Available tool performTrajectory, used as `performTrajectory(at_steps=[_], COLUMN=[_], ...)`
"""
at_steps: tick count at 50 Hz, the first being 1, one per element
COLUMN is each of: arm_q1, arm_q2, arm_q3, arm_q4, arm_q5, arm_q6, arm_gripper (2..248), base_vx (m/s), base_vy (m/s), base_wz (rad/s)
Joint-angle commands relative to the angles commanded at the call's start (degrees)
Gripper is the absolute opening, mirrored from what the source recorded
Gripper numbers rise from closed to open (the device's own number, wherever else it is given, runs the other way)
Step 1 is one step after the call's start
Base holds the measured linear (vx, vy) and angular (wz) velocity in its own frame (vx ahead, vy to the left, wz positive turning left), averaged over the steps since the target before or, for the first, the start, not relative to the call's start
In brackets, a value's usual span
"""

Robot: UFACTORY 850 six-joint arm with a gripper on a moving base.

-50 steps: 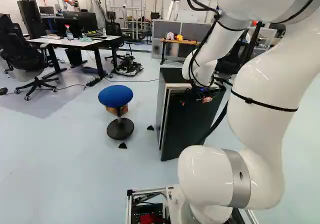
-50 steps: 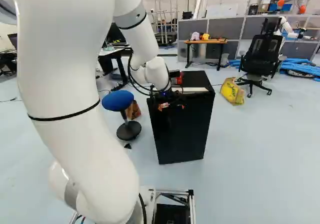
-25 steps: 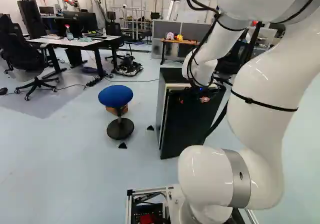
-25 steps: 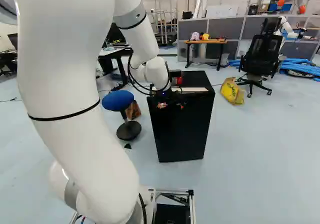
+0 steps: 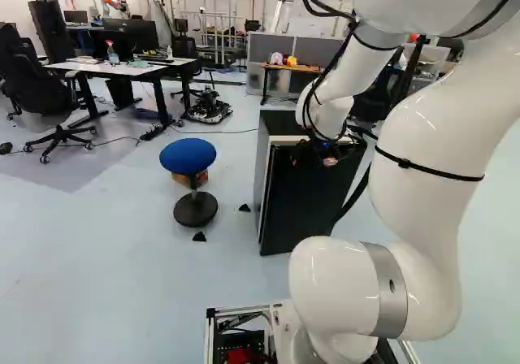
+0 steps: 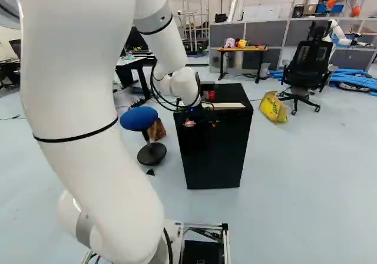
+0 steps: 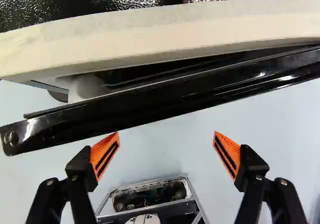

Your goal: Grab a drink from the fridge

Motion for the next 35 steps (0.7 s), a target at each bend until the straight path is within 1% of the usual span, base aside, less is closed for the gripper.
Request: performTrajectory(at_steps=[35], arm_q1=[0.1], arm_q2=[-0.5], arm_q3=[-0.6], arm_q4=[0.0], arm_q5=[0.0], arm_q6=[0.0], arm_gripper=[247], base_vx=[0.000], base_vy=[0.000], base_wz=[0.000])
